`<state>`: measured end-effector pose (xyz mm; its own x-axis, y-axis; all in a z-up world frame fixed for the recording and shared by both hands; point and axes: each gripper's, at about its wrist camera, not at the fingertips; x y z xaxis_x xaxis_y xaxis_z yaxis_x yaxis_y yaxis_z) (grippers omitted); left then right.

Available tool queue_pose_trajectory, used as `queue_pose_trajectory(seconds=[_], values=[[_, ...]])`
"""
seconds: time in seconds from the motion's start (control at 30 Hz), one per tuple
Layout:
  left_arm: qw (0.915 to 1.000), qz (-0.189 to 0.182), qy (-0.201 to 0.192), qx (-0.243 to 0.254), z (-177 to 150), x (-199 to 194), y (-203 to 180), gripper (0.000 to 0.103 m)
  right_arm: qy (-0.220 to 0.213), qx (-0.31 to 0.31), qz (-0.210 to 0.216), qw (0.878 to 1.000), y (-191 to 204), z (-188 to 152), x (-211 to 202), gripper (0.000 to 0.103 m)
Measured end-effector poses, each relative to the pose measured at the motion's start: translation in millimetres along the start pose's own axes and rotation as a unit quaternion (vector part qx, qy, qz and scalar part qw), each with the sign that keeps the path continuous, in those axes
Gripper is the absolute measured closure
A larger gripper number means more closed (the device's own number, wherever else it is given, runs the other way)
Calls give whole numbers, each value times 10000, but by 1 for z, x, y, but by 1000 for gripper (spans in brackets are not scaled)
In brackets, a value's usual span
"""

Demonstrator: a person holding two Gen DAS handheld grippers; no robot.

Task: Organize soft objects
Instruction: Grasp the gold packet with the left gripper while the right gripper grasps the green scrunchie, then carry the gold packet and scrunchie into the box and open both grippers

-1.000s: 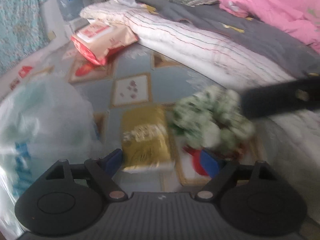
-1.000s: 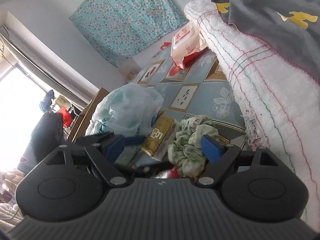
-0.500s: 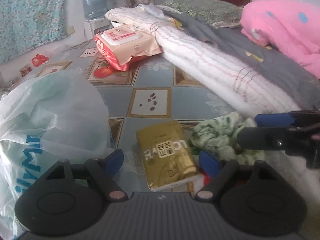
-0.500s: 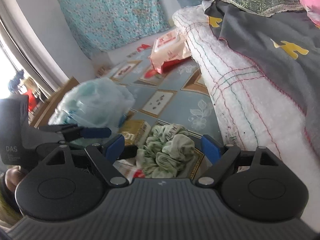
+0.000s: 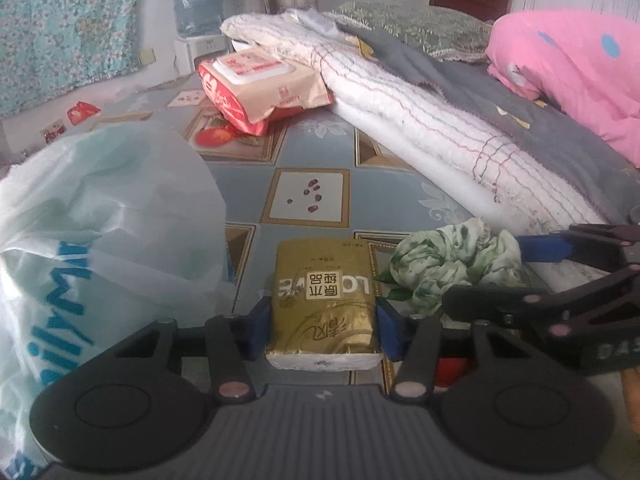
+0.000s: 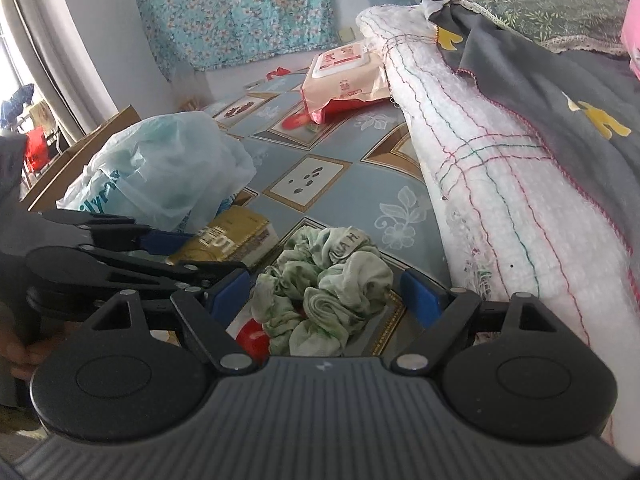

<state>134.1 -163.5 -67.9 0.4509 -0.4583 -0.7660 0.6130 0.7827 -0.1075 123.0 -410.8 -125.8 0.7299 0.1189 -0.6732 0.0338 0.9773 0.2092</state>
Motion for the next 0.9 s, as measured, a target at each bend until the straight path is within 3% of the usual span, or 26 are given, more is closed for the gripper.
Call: queue_pose_trajectory(seconds=[0.2,0.27,0.33,0.47,0.53,0.6,0.73,0.9], values=[[9995,57,-323,-44,-4,-23,1,49,-93,-160,-133,9997,5,-3,2,25],[9991,71,-416,-89,-6,-31,2,49,-143,-255,-259,9992,9,-5,2,33],[9986,66,-502,-138,-8,-40,3,49,-172,-415,-425,9981,14,-6,2,49],[9969,62,-729,-283,-13,-63,5,49,-152,-329,-507,9981,16,-7,0,62],[9955,78,-865,-366,-18,-75,7,49,-128,-29,-304,9995,11,-5,-3,73],[9937,85,-1007,-481,-22,-89,9,49,-144,243,-120,9995,6,-4,-8,77],[9882,220,-1367,-653,-34,-122,19,49,-317,605,288,9972,6,4,-22,78],[9741,574,-1874,-1124,-61,-173,51,49,-621,442,832,9936,42,27,-46,78]])
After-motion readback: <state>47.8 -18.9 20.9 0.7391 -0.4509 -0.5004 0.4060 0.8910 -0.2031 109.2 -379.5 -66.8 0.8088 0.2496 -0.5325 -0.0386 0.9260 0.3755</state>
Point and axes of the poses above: each gripper's, at about its wrist camera, not at the fingertips, and x roughly the way its jaws point, y to its left, z to its top, and after that the axes turned 8 degrees about -z, right-handed
